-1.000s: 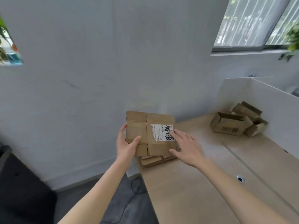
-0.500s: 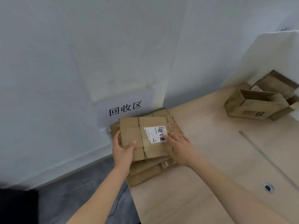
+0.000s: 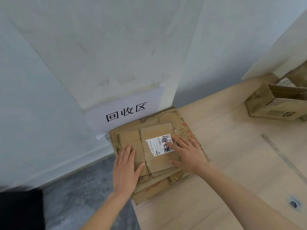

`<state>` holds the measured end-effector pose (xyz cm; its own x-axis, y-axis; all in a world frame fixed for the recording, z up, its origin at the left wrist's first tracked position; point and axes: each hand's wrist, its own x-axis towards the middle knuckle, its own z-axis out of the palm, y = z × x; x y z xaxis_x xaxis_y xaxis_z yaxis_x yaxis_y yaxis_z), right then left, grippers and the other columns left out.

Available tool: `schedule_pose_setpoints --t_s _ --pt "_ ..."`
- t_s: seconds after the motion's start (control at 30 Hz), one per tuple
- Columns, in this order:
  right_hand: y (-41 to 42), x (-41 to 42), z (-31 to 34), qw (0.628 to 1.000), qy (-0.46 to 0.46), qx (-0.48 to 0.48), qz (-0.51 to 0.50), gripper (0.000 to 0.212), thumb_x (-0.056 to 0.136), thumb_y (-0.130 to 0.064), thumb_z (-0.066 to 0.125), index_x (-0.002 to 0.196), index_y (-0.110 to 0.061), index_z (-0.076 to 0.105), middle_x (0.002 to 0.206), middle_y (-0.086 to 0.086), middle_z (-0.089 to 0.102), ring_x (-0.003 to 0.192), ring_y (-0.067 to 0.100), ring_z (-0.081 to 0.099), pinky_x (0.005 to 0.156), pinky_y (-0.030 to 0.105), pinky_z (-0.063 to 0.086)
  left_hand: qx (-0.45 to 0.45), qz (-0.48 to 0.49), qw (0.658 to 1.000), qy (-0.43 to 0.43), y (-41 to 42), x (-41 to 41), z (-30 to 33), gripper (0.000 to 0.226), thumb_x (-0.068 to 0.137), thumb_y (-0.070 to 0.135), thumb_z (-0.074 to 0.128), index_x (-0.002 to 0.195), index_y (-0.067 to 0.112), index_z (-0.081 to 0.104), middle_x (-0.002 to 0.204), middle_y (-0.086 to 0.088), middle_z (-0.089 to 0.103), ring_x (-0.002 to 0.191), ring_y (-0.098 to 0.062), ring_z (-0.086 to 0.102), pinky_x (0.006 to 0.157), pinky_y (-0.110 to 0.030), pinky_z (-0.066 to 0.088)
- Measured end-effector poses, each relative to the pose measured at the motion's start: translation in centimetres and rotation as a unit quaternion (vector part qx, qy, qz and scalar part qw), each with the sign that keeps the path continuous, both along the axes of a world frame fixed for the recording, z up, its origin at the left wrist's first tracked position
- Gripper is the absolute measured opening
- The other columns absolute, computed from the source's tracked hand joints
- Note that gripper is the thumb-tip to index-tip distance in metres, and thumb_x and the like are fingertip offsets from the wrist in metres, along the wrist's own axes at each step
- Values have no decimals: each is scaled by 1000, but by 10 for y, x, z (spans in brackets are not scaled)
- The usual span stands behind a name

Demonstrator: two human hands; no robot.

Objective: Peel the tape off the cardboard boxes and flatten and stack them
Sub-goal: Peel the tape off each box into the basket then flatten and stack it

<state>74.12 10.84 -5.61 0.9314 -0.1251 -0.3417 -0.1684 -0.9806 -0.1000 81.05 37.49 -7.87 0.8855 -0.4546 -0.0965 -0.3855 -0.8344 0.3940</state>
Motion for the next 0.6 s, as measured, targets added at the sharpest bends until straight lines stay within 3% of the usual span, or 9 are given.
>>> schedule_pose_setpoints --t_s 0.17,0.27,0.4,0.6 --pt "9 -2 8 1000 27 -10 -11 76 98 -63 43 160 -45 4 170 -10 -5 157 16 2 127 48 -2 63 -36 997 3 -2 5 11 83 100 66 37 163 17 16 171 -2 7 157 -19 9 123 -33 -1" --pt "20 -7 23 999 9 -14 -35 74 100 -54 47 161 -41 7 171 -10 1 157 14 3 127 46 -1 91 -56 994 2 0 2 32 86 99 68 38 163 18 9 171 -2 5 157 -19 8 121 -32 -7" --pt "37 -34 59 996 -56 2 -67 76 97 -51 53 161 -38 13 169 -11 15 156 12 8 126 41 0 33 -49 998 -6 7 -14 71 85 97 66 45 163 21 15 171 0 11 156 -19 12 125 -34 1" --pt "57 -134 144 985 -115 -30 -129 70 96 -56 50 158 -39 21 168 -11 19 155 14 13 126 41 7 -28 -79 996 -37 16 -70 145 84 96 66 49 162 23 19 169 4 17 154 -19 18 125 -36 10"
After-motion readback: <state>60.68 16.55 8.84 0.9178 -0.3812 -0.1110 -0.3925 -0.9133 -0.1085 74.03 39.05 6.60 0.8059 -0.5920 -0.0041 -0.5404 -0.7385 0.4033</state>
